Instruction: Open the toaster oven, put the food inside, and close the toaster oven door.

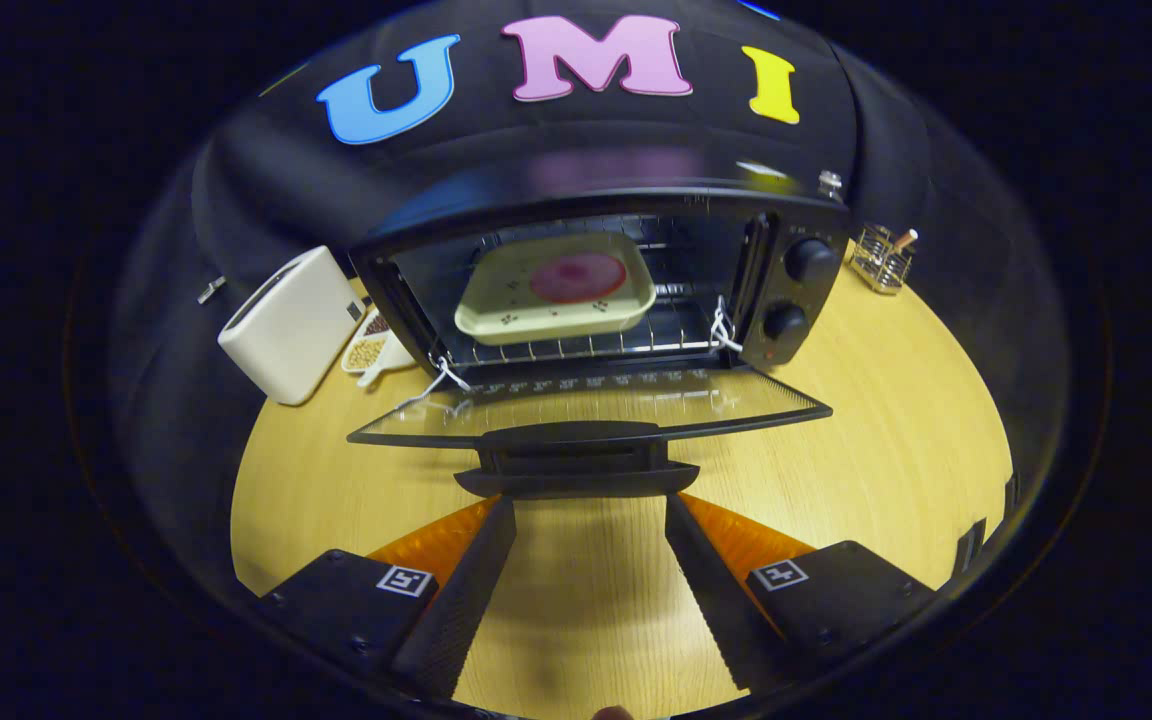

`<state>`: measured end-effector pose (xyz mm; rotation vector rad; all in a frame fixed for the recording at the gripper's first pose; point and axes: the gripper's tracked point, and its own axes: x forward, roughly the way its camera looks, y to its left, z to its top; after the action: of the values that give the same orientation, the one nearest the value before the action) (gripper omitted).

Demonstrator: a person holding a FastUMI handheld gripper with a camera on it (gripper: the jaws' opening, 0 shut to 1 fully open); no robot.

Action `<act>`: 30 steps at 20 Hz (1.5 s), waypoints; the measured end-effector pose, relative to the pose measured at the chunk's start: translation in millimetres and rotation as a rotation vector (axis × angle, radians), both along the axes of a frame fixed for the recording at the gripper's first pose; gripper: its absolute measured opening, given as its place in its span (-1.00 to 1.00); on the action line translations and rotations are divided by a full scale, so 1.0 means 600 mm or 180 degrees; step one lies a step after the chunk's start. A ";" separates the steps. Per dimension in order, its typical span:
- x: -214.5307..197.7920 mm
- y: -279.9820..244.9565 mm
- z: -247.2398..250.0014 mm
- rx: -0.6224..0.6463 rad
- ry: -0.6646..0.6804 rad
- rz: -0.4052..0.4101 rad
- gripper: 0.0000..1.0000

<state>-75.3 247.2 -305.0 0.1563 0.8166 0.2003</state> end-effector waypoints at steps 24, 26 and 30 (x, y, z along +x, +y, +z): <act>0.074 -0.059 0.406 0.0003 -0.1909 -0.0074 0.98; 0.077 -0.075 0.435 0.0048 -0.2002 -0.0144 0.98; 0.086 -0.122 0.491 0.0017 -0.2195 -0.0307 0.98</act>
<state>-23.5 173.8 -10.4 0.1193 0.1221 0.1500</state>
